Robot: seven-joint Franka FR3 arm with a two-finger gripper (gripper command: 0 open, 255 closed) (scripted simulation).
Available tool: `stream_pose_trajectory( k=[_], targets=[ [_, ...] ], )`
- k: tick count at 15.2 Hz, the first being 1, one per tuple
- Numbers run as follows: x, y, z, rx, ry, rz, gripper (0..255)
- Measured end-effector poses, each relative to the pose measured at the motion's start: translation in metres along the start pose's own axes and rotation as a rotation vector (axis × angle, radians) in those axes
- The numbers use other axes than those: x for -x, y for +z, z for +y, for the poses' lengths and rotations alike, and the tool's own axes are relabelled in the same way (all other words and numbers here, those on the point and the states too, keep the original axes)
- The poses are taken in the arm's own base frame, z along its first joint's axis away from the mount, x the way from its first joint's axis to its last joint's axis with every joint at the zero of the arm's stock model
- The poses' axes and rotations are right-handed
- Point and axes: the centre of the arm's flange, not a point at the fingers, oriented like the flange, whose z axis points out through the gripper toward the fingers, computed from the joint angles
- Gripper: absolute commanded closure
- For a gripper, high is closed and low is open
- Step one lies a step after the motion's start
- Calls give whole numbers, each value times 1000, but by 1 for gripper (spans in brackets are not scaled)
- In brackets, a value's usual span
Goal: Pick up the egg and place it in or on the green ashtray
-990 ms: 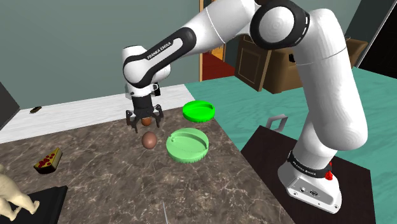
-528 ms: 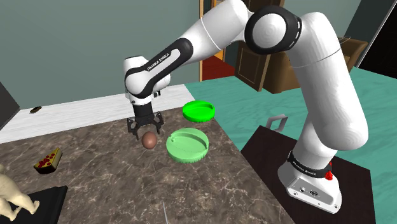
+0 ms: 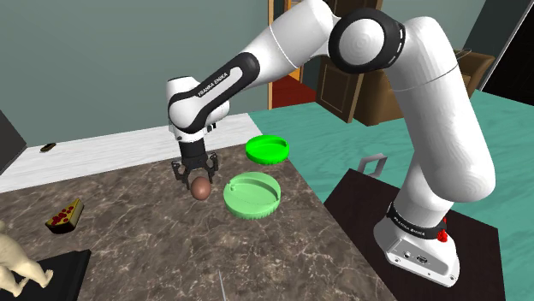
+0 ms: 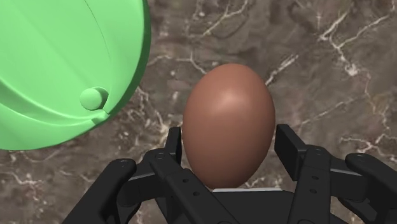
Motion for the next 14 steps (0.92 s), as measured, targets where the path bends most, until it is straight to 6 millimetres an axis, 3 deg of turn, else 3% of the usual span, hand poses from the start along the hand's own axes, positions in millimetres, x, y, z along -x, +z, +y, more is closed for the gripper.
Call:
stream_pose_trajectory(
  k=[9,14],
  targets=[
    [0,0,0,0,0,0,255],
    [5,-19,-1,1,0,-1,255]
  ],
)
